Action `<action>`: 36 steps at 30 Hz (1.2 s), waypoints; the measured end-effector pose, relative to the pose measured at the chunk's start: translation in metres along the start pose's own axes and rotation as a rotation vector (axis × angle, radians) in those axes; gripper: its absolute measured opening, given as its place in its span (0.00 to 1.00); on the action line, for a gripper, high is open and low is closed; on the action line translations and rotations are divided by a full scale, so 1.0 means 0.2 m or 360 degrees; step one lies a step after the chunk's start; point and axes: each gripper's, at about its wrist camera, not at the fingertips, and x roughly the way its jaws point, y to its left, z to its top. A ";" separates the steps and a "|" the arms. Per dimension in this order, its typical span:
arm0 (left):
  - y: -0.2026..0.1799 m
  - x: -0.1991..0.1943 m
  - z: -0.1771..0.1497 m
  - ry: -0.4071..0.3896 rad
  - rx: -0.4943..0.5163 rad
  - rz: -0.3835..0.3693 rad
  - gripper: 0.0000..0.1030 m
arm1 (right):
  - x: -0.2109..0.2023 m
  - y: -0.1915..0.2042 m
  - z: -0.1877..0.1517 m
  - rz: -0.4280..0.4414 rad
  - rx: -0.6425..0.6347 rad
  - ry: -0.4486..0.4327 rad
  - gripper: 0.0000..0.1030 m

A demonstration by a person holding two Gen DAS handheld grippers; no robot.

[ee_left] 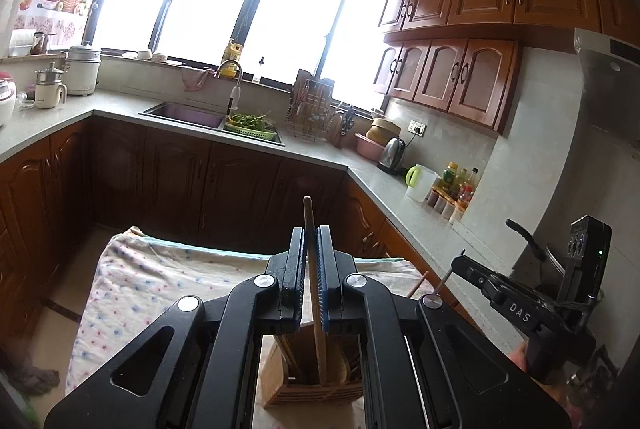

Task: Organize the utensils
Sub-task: 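Lift both chopsticks and carry them up over the wooden holder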

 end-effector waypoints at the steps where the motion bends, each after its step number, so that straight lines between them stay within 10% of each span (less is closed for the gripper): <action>1: 0.01 0.00 0.00 -0.0010 -0.0014 0.0007 0.04 | 0.02 -0.02 -0.01 0.0003 0.0016 0.0010 0.04; 24: 0.32 0.09 -0.10 -0.0066 -0.0264 0.0152 0.05 | 0.13 -0.11 -0.16 -0.0017 0.0146 0.0061 0.04; 36: 0.14 0.23 -0.30 0.0158 -0.0155 0.0031 0.04 | 0.17 -0.11 -0.24 -0.0034 0.0143 0.0097 0.04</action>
